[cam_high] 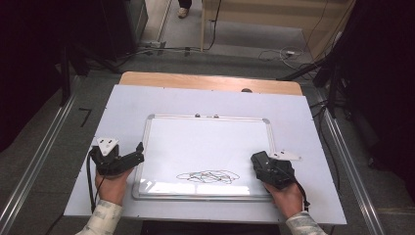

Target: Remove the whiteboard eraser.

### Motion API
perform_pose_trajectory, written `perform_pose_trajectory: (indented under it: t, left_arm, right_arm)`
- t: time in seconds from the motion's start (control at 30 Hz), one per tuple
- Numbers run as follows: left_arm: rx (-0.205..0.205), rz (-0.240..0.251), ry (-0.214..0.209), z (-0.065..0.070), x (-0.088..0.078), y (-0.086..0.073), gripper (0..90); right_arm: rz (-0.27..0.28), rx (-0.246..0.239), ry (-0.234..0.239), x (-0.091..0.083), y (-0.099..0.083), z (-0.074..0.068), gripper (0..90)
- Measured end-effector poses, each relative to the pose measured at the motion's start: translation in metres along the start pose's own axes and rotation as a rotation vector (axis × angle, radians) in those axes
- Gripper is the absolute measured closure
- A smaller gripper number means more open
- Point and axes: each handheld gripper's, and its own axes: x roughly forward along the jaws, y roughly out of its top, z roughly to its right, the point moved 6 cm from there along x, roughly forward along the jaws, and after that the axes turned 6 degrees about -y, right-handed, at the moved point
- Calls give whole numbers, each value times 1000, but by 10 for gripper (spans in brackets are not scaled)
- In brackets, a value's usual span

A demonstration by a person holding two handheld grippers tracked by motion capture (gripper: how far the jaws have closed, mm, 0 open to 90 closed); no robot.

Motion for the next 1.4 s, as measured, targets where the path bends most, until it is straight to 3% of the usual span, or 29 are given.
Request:
perform_pose_trajectory:
  t: [0.27,0.57,0.93,1.4]
  left_arm:
    - [-2,-2,1,-1,1,0,32]
    - [-4,-7,0,-2,2,-1,32]
    - [-12,-6,0,-4,4,0,32]
    - [-6,-8,-8,-1,6,1,32]
  right_arm:
    - [1,-6,-1,-2,0,0,383]
    - [62,6,7,-17,11,5,382]
    - [82,-32,42,-20,12,-2,382]
    - [93,-19,43,-24,11,1,382]
